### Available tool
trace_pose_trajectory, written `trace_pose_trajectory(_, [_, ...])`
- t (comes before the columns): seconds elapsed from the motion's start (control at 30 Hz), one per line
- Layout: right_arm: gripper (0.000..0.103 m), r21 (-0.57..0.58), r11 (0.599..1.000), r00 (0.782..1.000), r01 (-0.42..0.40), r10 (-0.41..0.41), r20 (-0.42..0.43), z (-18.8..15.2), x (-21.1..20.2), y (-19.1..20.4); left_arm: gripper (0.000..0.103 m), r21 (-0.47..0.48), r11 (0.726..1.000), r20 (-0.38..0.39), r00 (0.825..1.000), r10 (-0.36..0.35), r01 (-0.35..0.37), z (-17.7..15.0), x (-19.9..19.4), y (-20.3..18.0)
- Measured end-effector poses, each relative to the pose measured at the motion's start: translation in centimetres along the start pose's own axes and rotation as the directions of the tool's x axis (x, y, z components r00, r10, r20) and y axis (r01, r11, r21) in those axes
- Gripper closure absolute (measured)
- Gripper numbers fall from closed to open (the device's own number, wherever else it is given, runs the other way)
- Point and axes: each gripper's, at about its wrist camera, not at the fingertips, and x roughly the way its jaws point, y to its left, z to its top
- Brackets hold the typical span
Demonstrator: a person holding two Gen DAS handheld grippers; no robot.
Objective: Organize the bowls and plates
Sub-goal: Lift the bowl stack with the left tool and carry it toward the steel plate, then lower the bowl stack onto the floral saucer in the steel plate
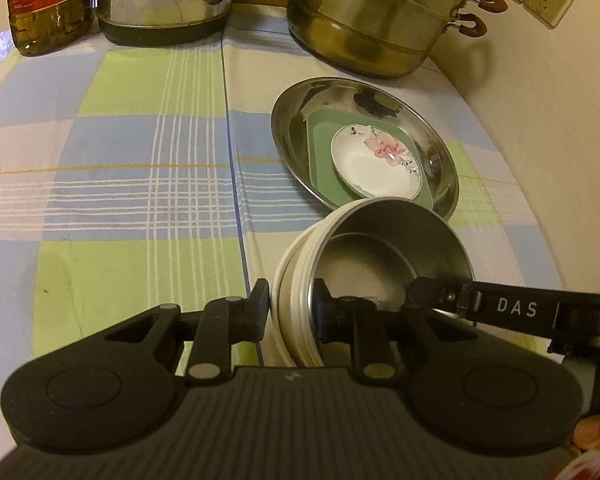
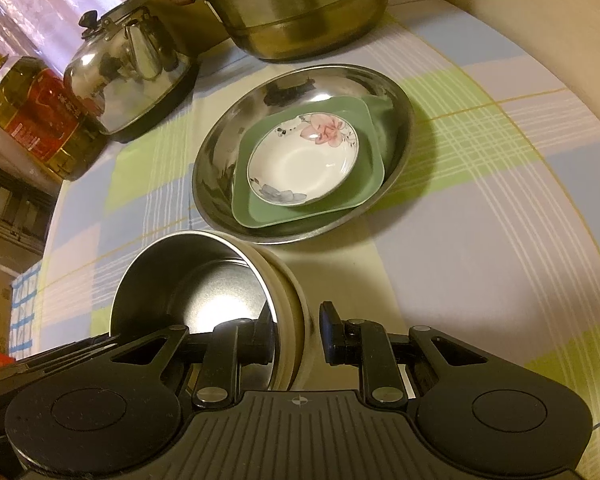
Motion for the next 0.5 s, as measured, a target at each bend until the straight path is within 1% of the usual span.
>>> trace_pose_trajectory(0.1, [0.082, 0.013, 1.000, 1.000, -0.018, 0.017, 0.002, -0.04, 0.01, -0.20, 0.083, 0.009, 1.000, 0.002, 1.000, 0.000, 0.000, -0.06, -0.03, -0.04])
trace_pose_trajectory(0.5, [0.082, 0.006, 1.000, 1.000, -0.007, 0.007, -0.012, -0.05, -0.15, 0.07, 0.083, 0.018, 1.000, -0.006, 1.000, -0.003, 0.003, -0.11, -0.17, -0.08])
